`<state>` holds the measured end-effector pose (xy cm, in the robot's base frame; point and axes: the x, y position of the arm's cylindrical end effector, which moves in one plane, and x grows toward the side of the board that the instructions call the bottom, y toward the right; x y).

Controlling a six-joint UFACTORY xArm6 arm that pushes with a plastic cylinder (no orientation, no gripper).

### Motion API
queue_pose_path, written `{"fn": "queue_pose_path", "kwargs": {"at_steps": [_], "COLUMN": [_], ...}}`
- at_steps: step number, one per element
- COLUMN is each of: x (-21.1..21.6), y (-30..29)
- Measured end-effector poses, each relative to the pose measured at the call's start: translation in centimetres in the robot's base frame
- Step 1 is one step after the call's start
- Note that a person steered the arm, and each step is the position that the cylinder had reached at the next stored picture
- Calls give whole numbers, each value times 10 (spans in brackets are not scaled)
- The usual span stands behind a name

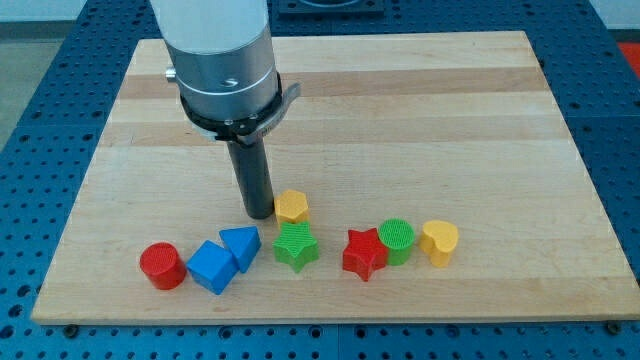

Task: Move the yellow hexagon above the yellow heart

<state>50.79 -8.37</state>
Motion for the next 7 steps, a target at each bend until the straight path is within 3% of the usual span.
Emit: {"fn": "queue_pose_path", "kwargs": {"at_steps": [3, 7], "x": [10, 0], "y": [33, 172]}}
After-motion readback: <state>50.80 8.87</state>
